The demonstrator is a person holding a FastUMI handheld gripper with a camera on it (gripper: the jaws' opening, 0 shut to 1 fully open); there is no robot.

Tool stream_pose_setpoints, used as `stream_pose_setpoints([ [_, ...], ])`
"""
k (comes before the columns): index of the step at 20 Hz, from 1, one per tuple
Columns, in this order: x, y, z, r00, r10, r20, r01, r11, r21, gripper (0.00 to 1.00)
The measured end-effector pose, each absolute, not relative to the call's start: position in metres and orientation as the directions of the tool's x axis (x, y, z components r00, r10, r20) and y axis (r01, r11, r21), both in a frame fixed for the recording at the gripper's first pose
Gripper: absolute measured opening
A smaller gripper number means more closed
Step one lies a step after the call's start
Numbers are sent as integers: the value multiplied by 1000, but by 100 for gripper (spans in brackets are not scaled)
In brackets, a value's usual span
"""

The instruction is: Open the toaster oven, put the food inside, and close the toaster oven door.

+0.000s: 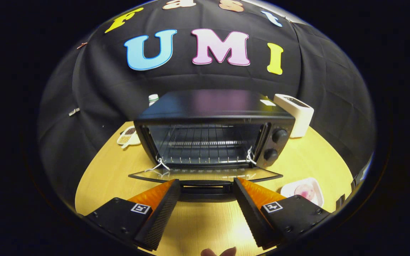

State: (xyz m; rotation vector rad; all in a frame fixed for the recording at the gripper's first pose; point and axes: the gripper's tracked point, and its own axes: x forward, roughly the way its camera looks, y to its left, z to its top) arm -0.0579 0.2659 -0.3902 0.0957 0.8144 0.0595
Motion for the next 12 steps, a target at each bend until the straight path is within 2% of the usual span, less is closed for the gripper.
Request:
stream_pose_setpoints([
  [6,-103,259,-434,558,110,-822,-25,993,116,98],
  [12,-109,257,-428,539,188,-821,-90,982,166,98],
])
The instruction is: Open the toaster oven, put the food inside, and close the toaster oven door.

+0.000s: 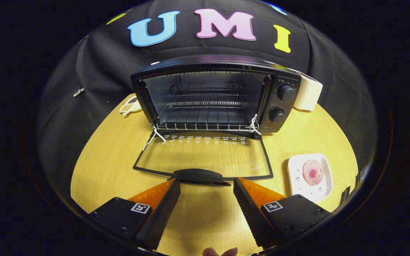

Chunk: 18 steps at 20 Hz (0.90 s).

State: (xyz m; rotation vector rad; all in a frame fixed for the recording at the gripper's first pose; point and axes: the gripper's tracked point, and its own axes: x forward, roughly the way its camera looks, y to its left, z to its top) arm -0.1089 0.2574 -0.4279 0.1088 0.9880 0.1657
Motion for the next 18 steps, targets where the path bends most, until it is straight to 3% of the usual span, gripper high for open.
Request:
stream_pose_setpoints([
  [8,-121,217,-382,534,308,-788,-175,951,254,98],
  [18,-134,79,-355,476,314,-821,-169,949,264,99],
])
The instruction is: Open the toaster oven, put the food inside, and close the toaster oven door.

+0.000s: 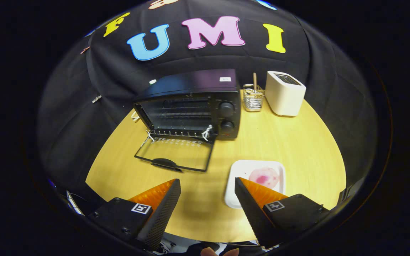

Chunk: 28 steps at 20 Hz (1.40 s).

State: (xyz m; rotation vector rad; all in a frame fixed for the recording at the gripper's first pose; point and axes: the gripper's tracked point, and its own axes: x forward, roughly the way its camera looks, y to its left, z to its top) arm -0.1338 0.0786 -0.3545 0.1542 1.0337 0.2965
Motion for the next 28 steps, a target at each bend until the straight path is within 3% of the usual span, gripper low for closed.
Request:
stream_pose_setpoints([
  [9,-148,-62,-422,282,243,-928,-40,970,241,99],
  [14,-140,-73,-467,169,298,-939,22,952,306,97],
  [16,-132,-69,-484,120,314,-942,49,946,322,84],
  [18,-124,-65,-497,82,329,-941,59,941,335,84],
  [21,-131,-61,-516,9,308,-951,55,950,308,56],
  [24,-127,-62,-527,-4,297,-955,38,954,296,56],
  [27,-126,-60,-525,-15,294,-956,80,953,292,10],
  [28,-127,-61,-522,-16,314,-949,92,946,312,8],
])
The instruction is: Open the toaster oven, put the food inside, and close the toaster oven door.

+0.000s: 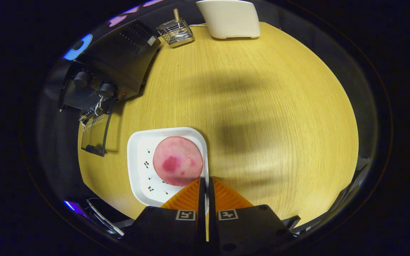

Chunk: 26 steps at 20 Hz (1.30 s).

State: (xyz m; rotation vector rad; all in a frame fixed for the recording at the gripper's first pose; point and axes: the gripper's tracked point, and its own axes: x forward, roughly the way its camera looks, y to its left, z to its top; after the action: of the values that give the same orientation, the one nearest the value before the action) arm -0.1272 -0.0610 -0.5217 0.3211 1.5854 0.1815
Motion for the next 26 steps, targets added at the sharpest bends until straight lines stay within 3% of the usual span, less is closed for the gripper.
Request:
stream_pose_setpoints([
  [7,-137,-56,-502,87,487,-869,326,811,487,5],
  [15,-150,-39,-488,185,554,-812,414,705,576,5],
  [19,-138,-21,-467,283,597,-751,403,636,658,5],
  [26,-130,33,-434,326,579,-747,476,582,659,5],
])
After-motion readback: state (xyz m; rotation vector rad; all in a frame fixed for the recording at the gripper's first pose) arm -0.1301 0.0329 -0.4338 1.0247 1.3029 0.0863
